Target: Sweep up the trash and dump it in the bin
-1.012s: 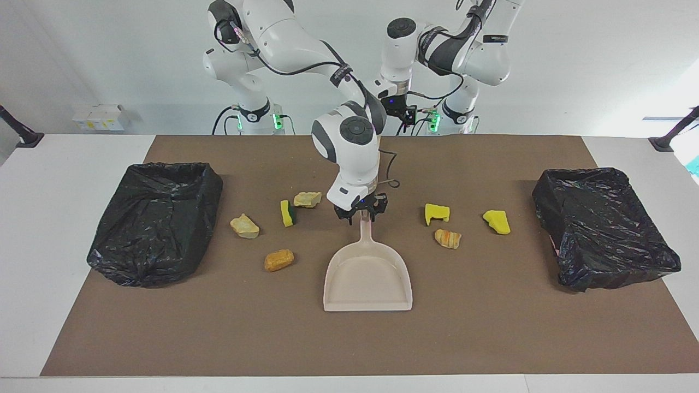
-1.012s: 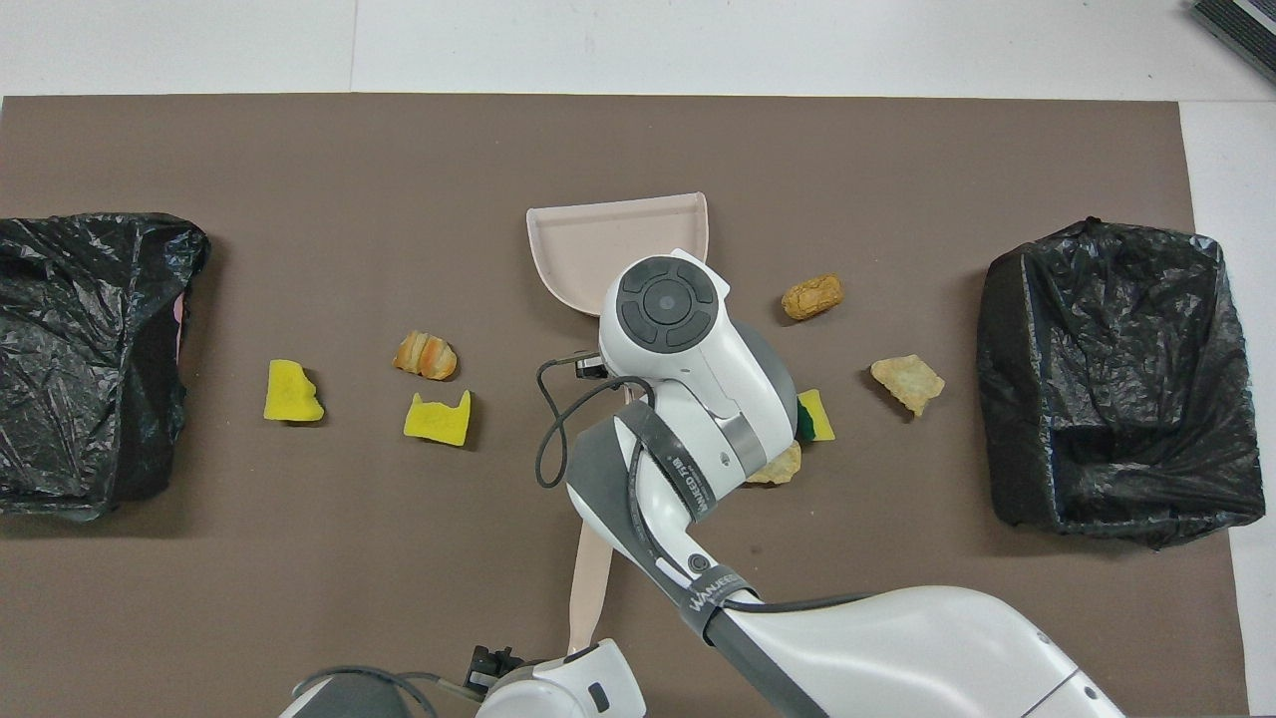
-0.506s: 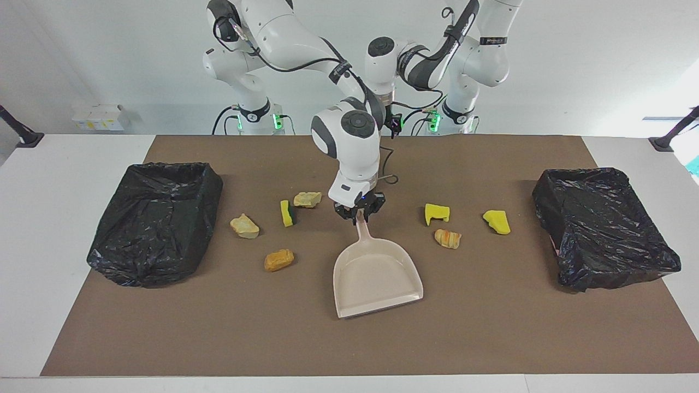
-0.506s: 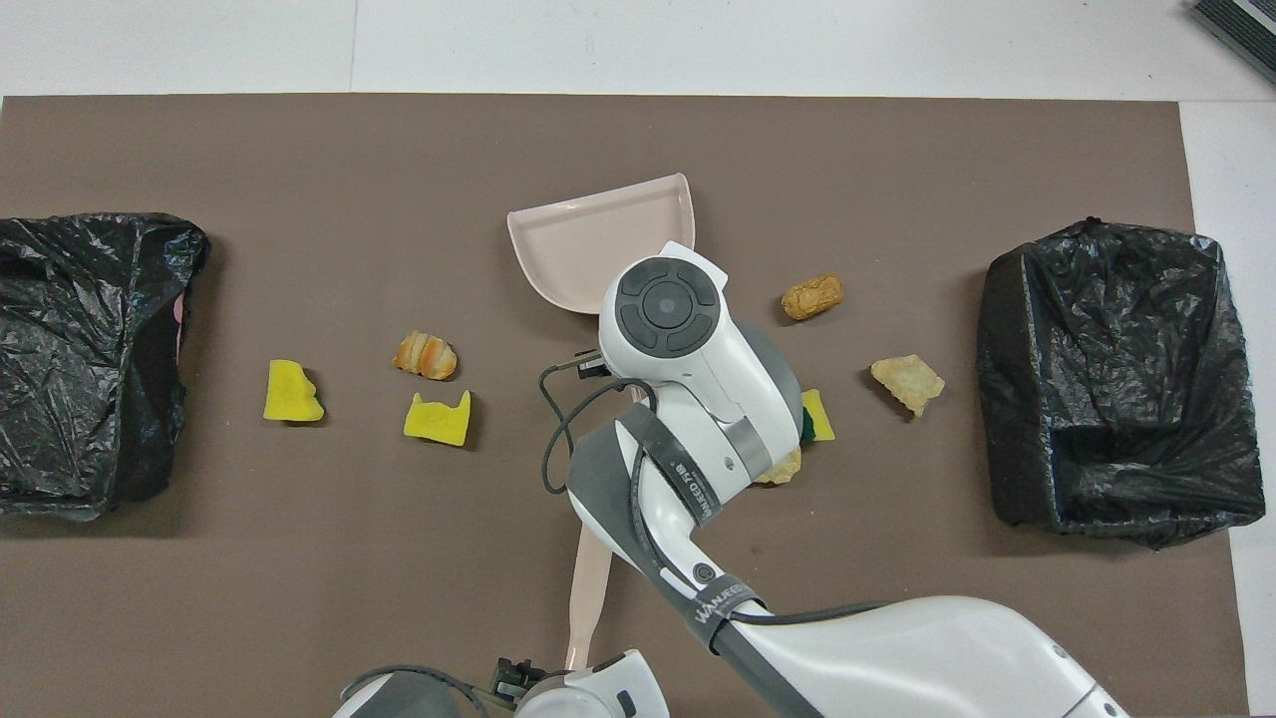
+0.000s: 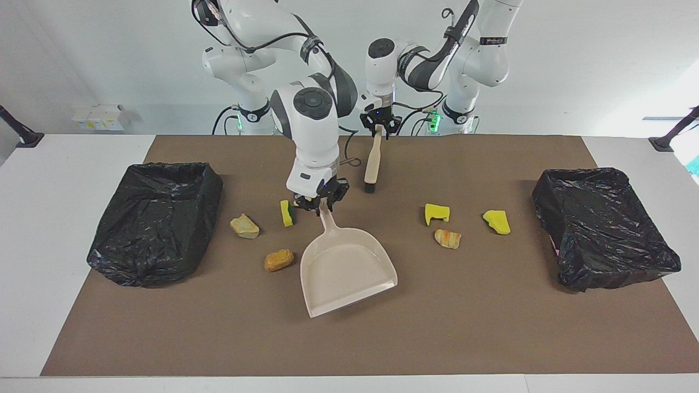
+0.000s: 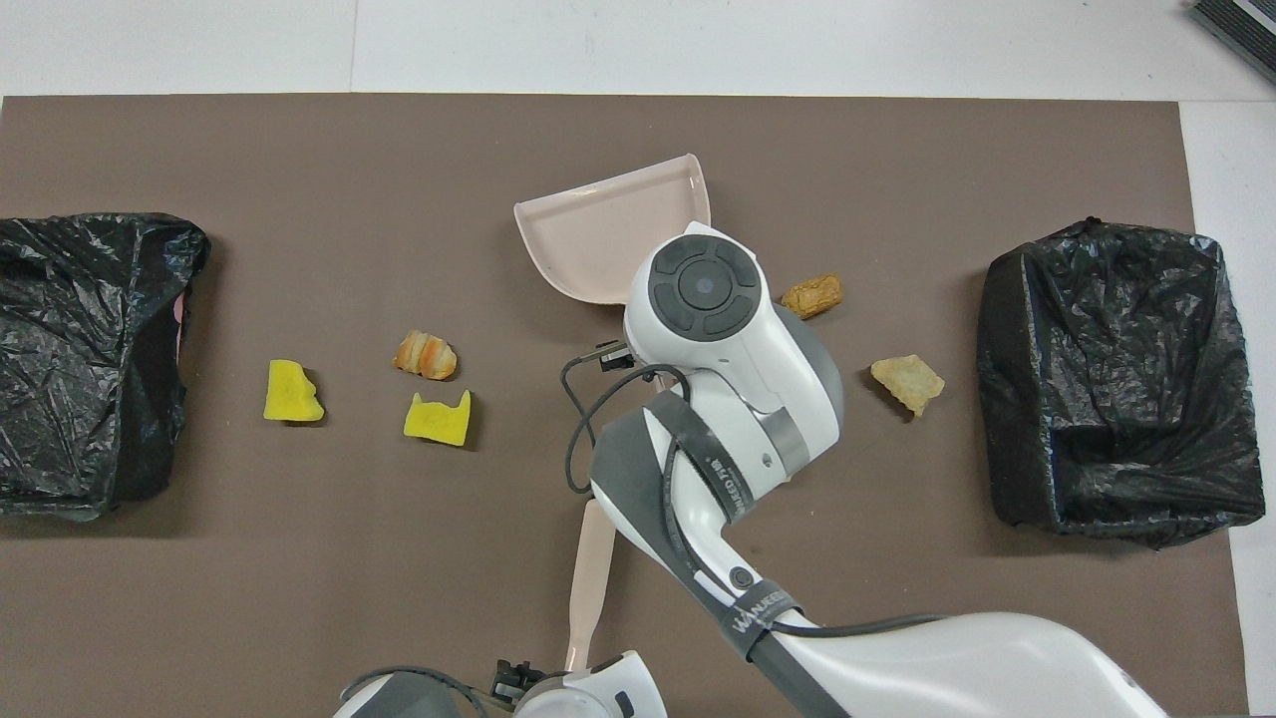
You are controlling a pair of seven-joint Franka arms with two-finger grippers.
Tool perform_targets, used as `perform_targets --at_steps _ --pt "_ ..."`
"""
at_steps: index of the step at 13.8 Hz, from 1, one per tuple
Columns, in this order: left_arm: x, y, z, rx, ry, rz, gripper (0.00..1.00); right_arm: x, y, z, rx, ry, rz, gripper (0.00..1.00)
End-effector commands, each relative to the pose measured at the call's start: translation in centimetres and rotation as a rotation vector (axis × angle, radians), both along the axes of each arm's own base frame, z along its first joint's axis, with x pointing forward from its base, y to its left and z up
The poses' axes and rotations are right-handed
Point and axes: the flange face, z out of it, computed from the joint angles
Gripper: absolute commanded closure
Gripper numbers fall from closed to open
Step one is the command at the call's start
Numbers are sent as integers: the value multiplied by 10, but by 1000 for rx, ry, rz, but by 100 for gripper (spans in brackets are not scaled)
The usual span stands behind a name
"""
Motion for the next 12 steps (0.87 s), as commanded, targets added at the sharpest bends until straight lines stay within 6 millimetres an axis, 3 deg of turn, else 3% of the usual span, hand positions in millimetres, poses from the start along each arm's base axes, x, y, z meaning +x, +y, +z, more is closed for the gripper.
perform_targets --at_steps 1,4,6,9,12 --pt "1 3 -2 -8 13 19 93 -4 -27 9 -3 39 89 100" --pt "9 5 7 13 28 35 100 -1 -59 12 -16 97 227 100" --pt "30 12 18 24 35 85 100 -10 -63 11 -26 138 305 100" --pt "81 35 41 8 18 178 100 -25 -59 4 -24 155 439 100" --pt "135 80 66 23 36 167 100 -32 -65 -1 -29 173 627 100"
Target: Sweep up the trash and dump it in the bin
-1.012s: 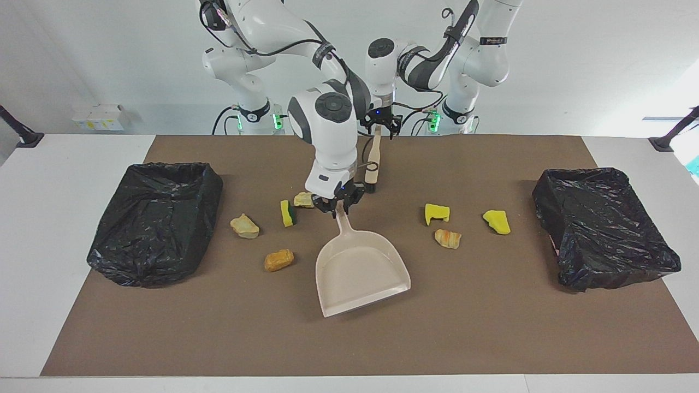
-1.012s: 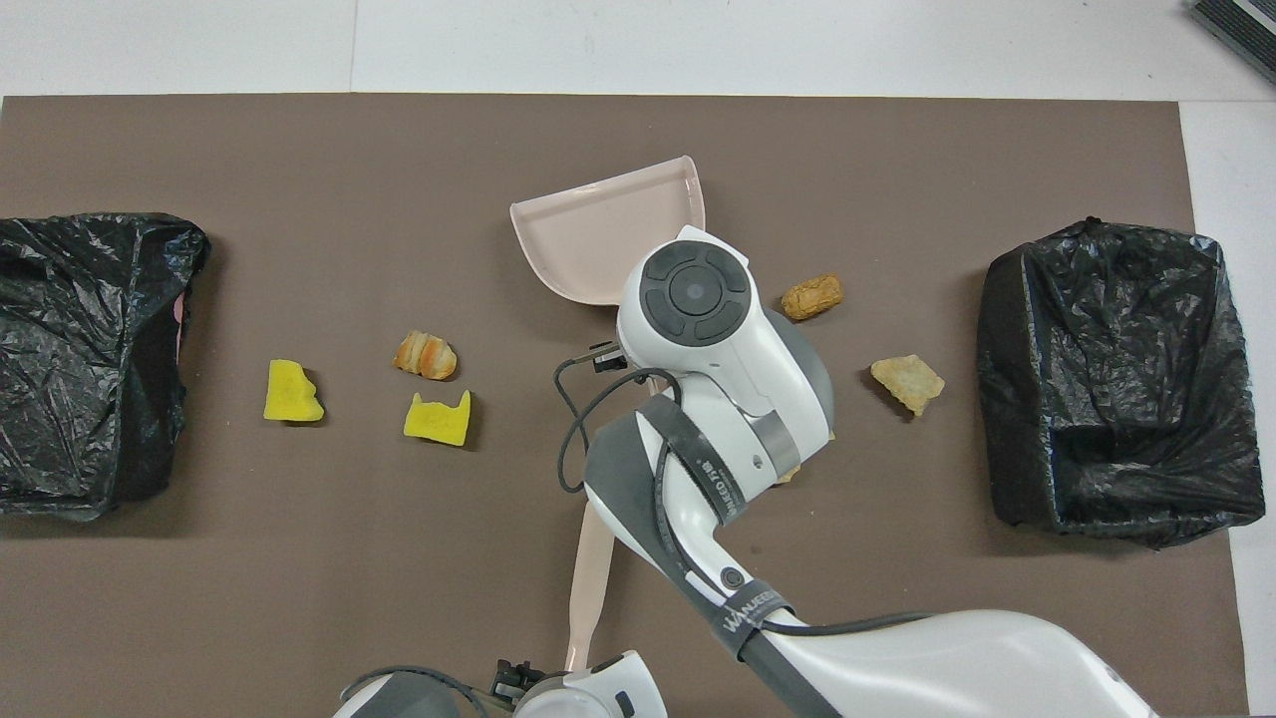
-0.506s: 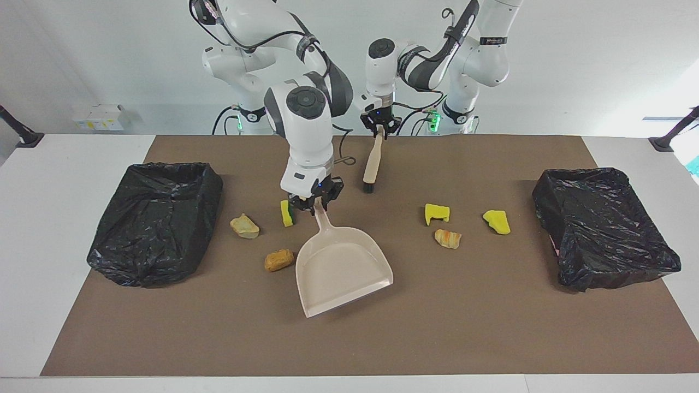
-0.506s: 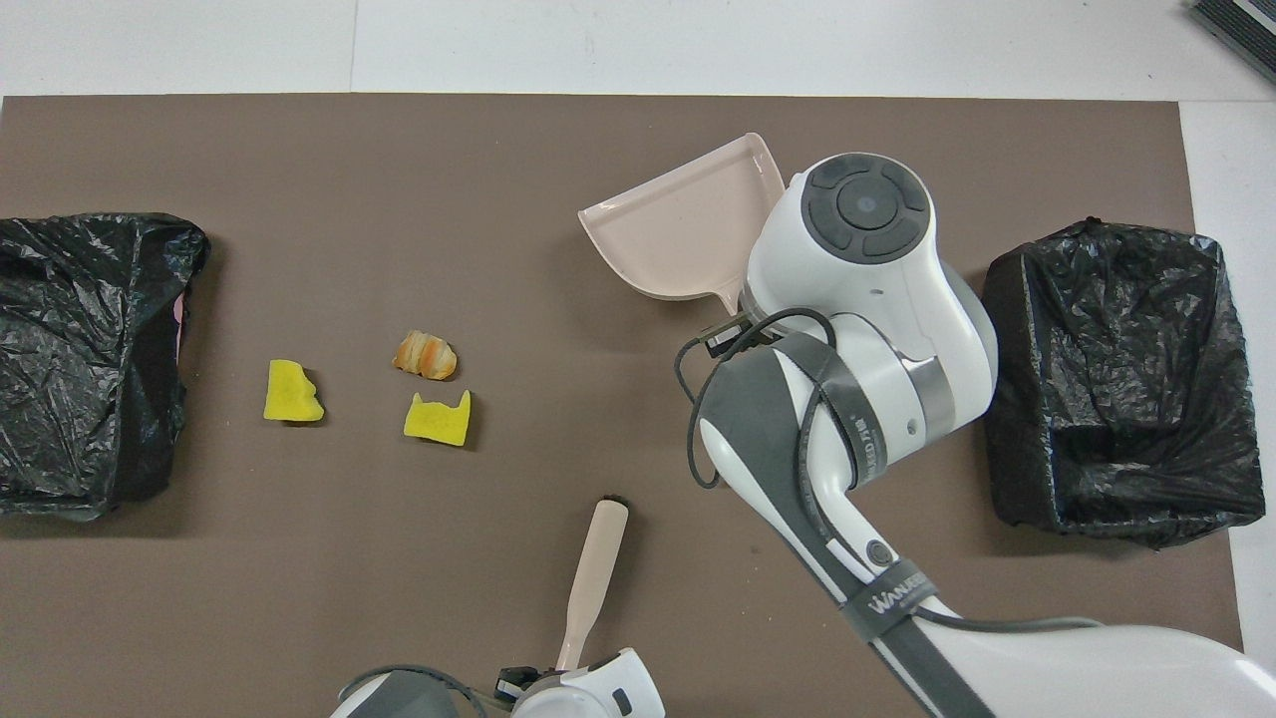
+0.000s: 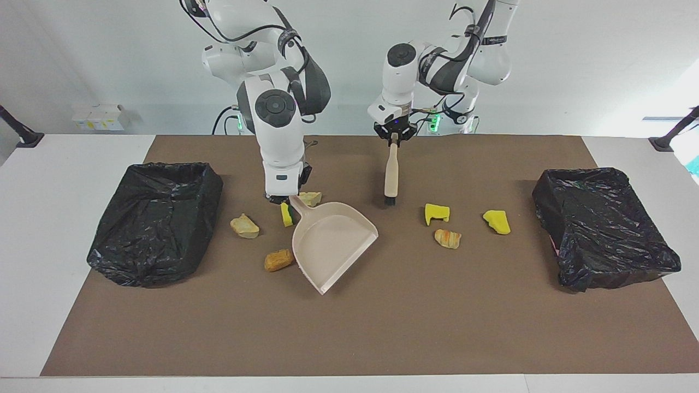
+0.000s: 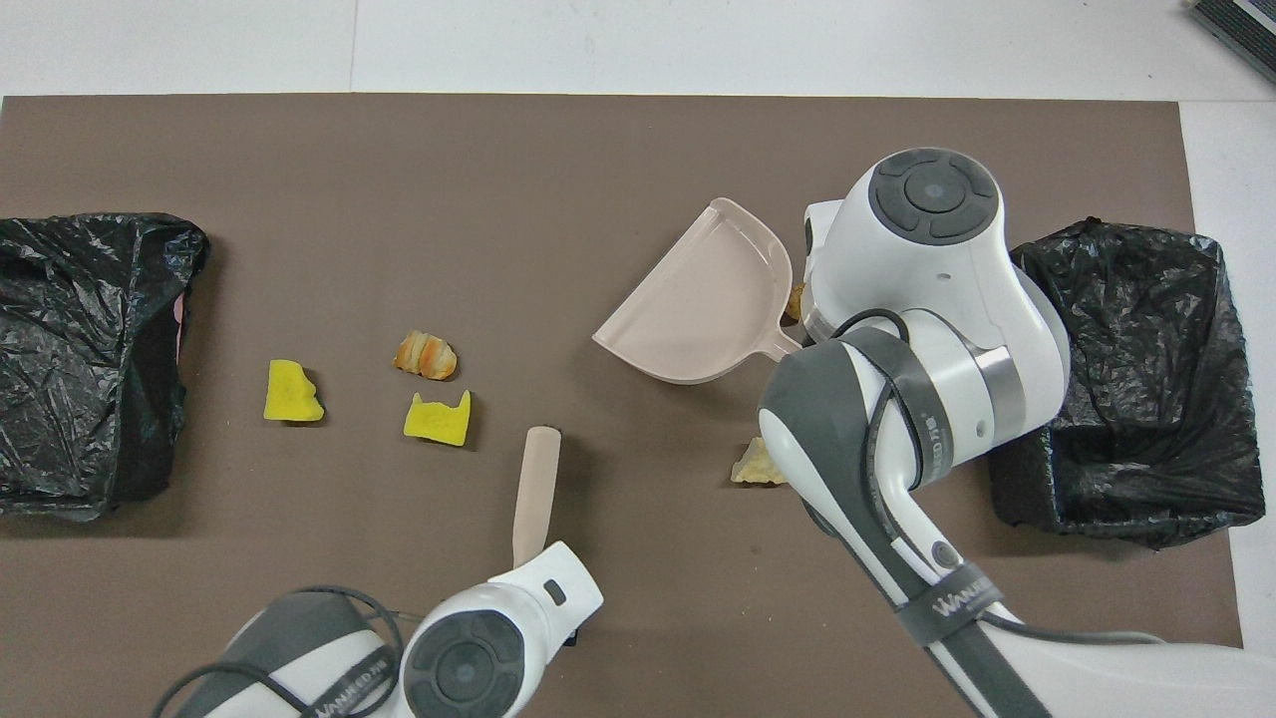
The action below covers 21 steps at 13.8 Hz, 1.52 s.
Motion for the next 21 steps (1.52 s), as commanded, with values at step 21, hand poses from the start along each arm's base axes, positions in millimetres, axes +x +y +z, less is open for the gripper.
perform_targets --at_steps 21 --pt "158 271 -7 195 92 260 100 -42 29 -66 -84 -14 700 100"
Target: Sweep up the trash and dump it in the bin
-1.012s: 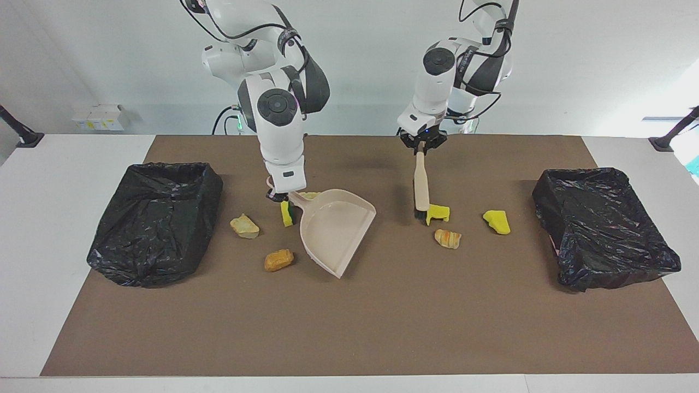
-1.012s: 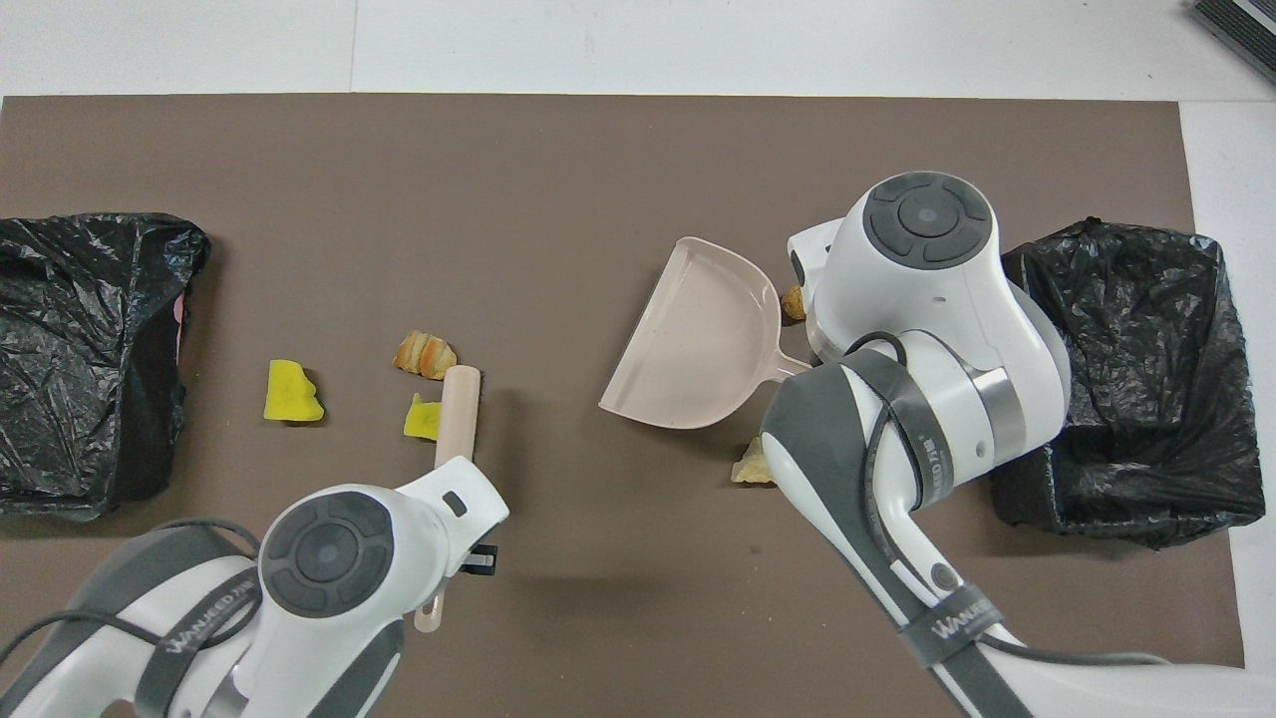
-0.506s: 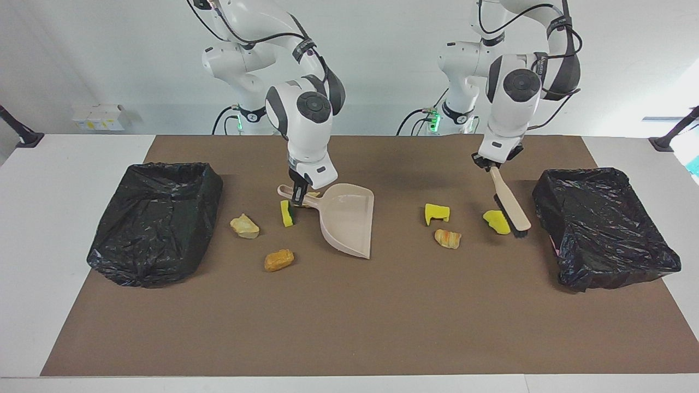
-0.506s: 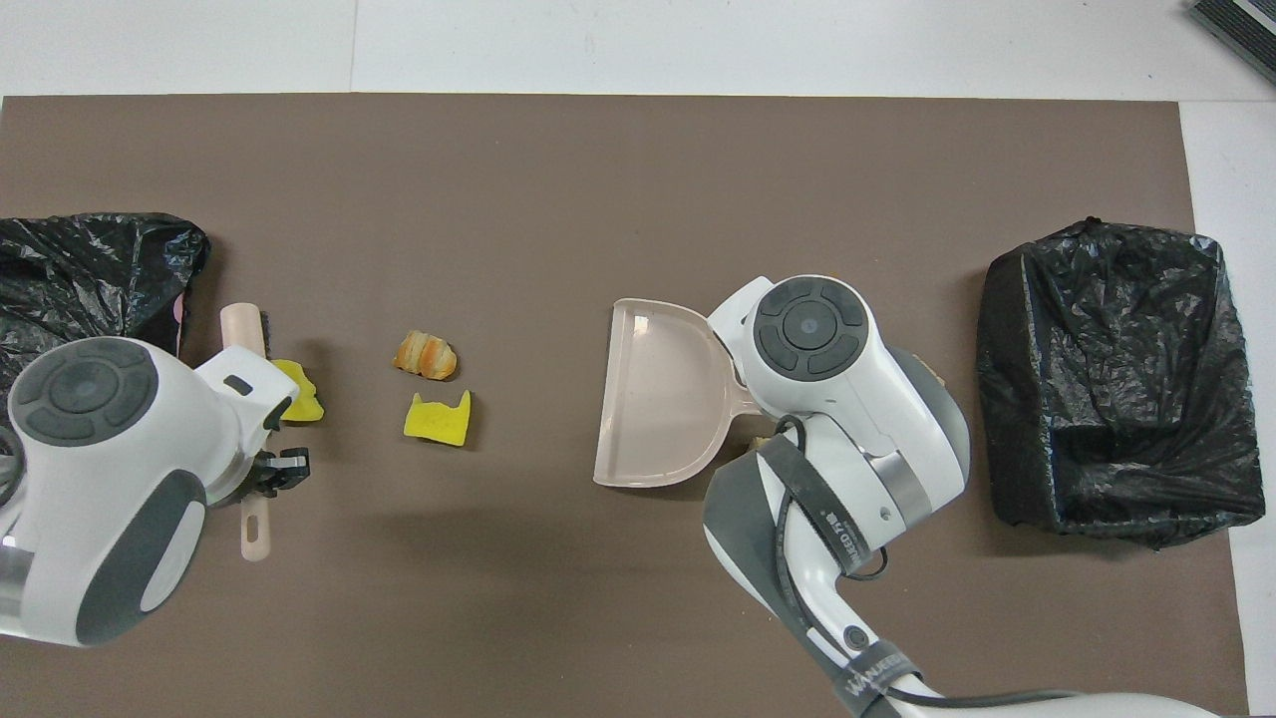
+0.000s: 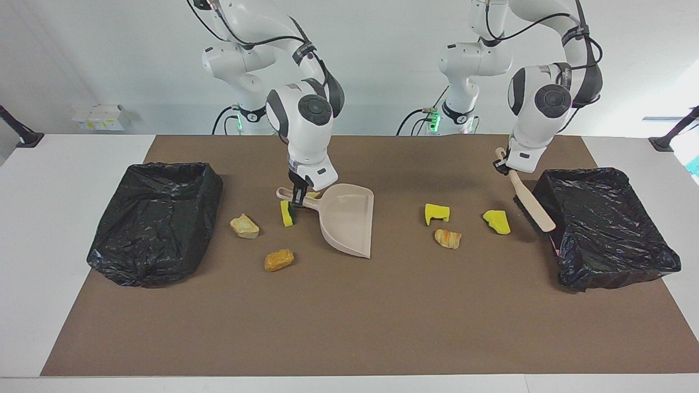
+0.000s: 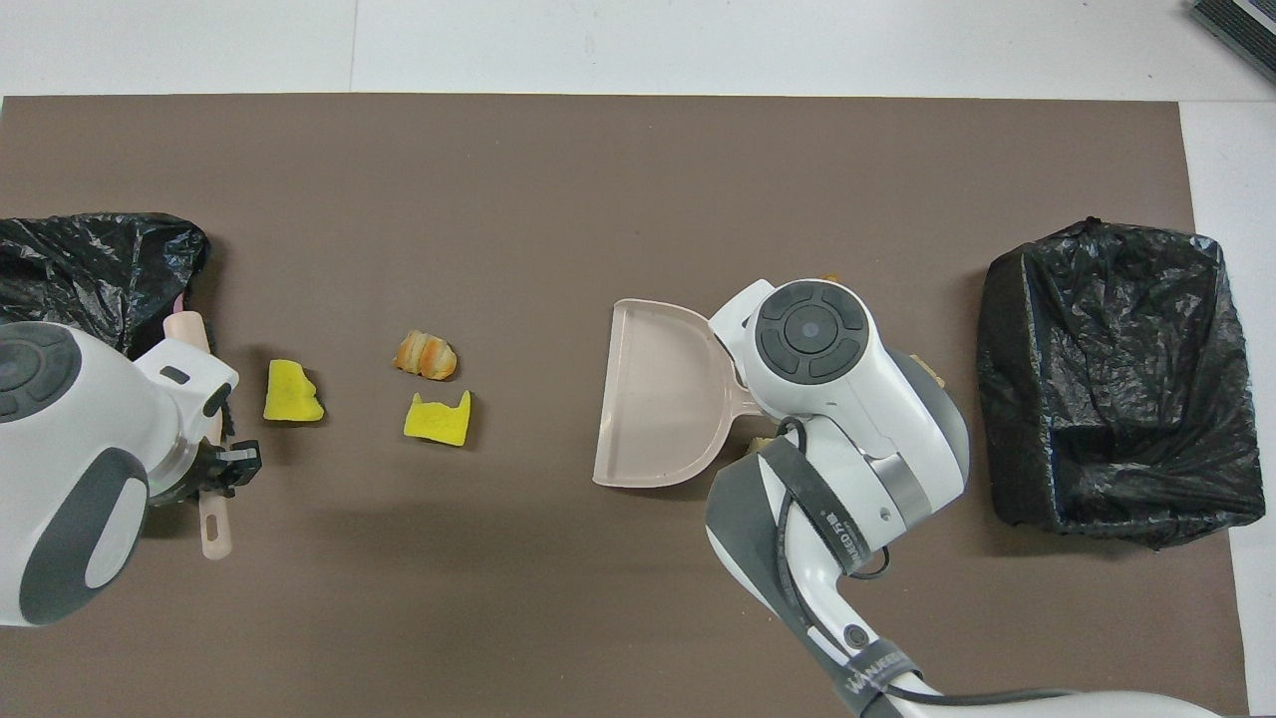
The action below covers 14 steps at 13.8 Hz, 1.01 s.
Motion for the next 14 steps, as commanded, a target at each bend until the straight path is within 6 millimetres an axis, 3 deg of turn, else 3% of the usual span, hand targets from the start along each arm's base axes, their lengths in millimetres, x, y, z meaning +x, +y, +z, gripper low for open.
perform_targets --at_steps 1,6,10,14 --pt "-1 0 -11 -27 40 -150 100 -1 -10 -9 -5 31 95 100" --pt "-1 -29 -19 -103 30 -205 100 -3 -1 -8 2 22 141 100" --pt "-15 -84 -36 -191 -8 -260 100 -5 15 -19 10 11 145 100" --pt "-26 -131 -35 -267 -18 -295 100 -4 28 -31 21 -11 117 100"
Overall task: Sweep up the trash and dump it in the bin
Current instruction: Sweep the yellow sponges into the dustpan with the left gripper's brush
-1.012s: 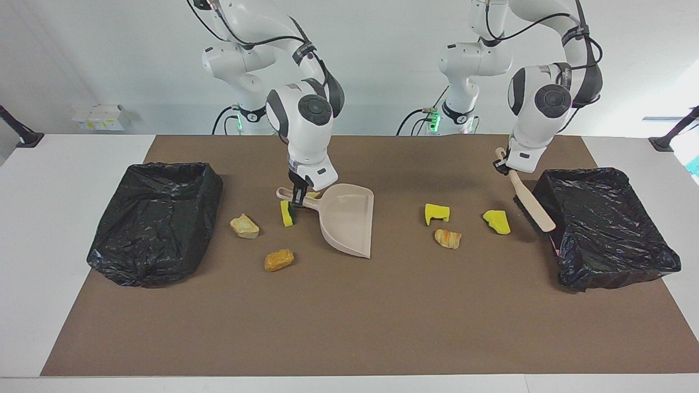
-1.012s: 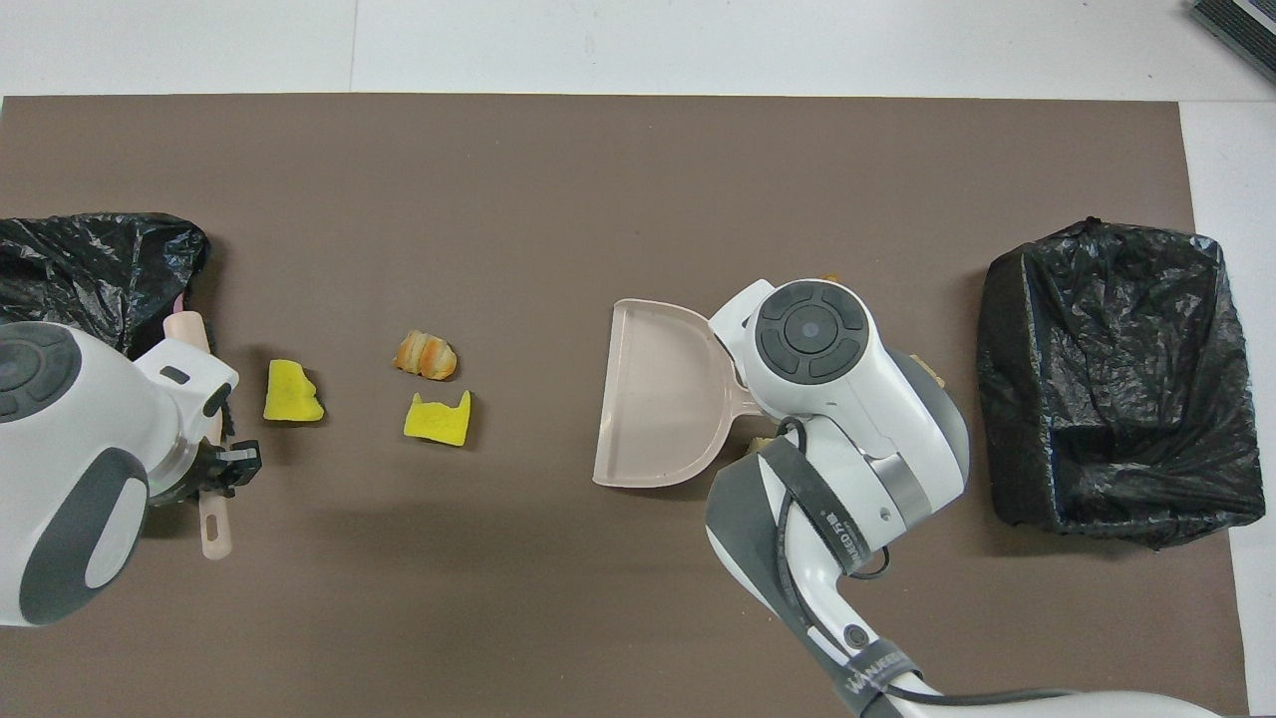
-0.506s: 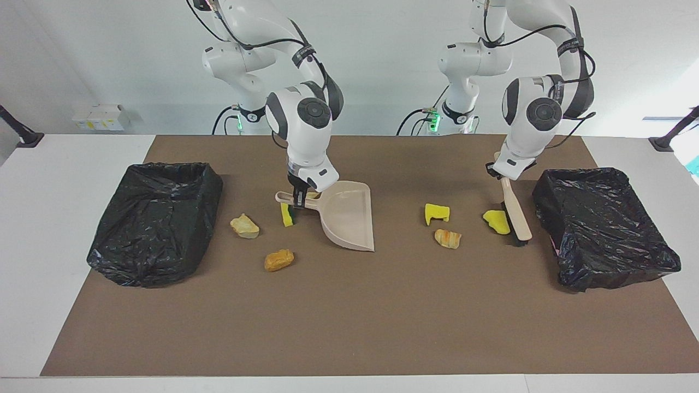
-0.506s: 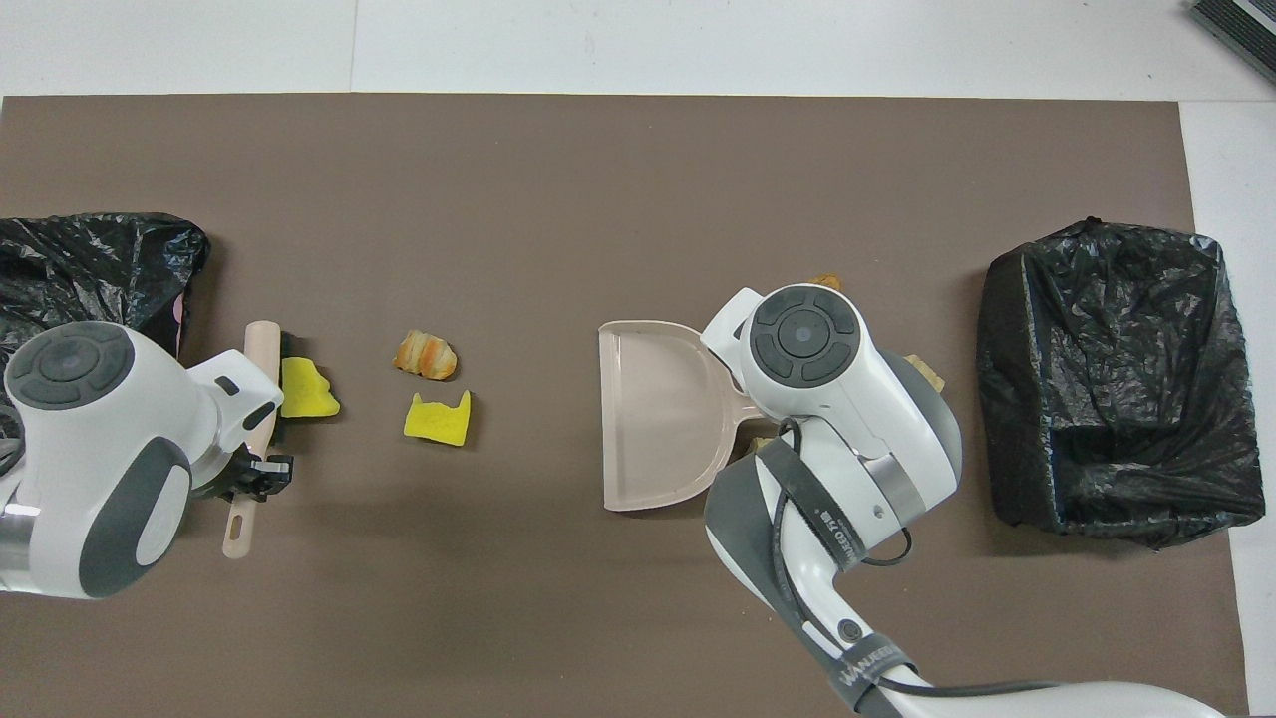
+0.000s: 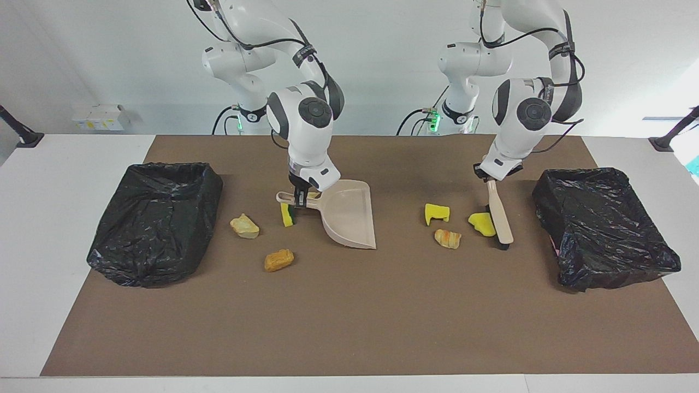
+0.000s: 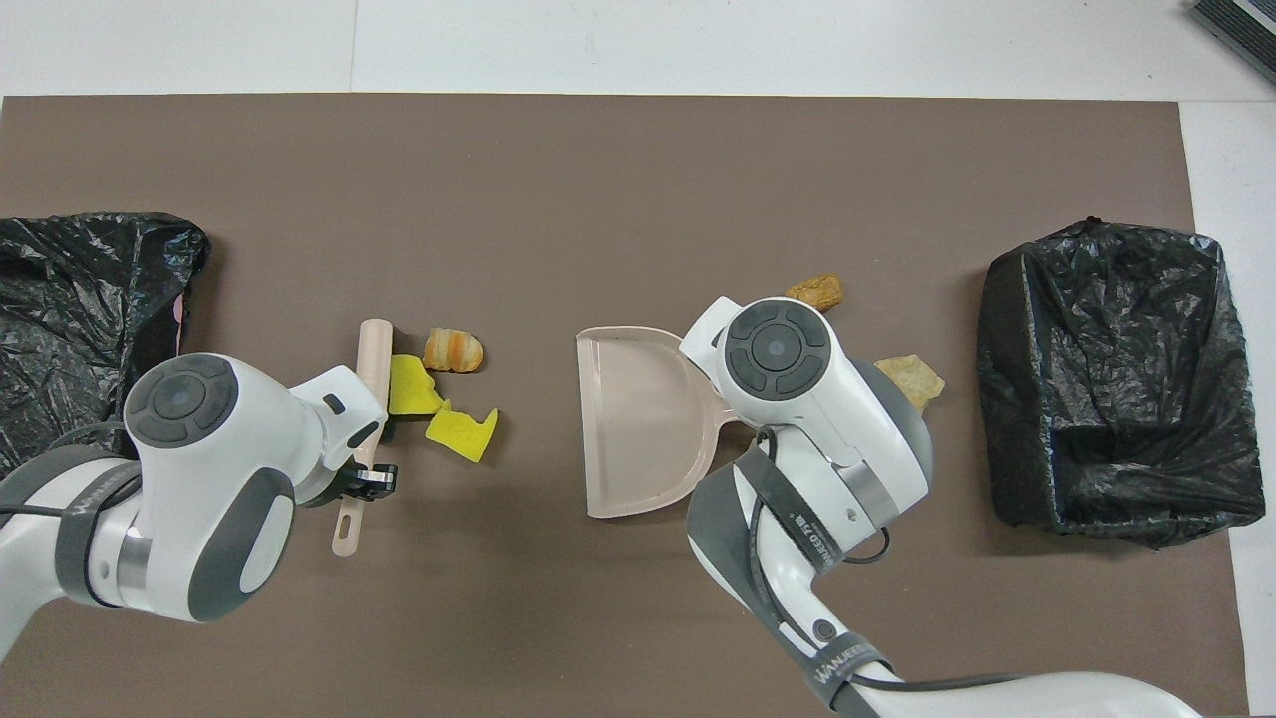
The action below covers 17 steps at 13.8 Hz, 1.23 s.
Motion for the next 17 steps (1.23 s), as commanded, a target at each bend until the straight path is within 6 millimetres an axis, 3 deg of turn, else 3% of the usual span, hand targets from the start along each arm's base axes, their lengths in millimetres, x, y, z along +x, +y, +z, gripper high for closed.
perform_targets --at_steps 1,10,12,14,17 --pt "-16 -37 -1 -39 -1 -60 100 -2 9 -11 2 -16 -17 100" --pt "-75 -149 13 -148 22 -209 100 -3 34 -20 10 -32 -50 100" --pt "-77 -170 25 -183 24 -193 100 -3 33 -20 10 -32 -50 100" --pt "-60 -179 41 -206 6 -153 100 -3 33 -20 9 -31 -50 100" --pt "-52 -169 55 -202 13 -91 100 -3 32 -21 6 -28 -52 100"
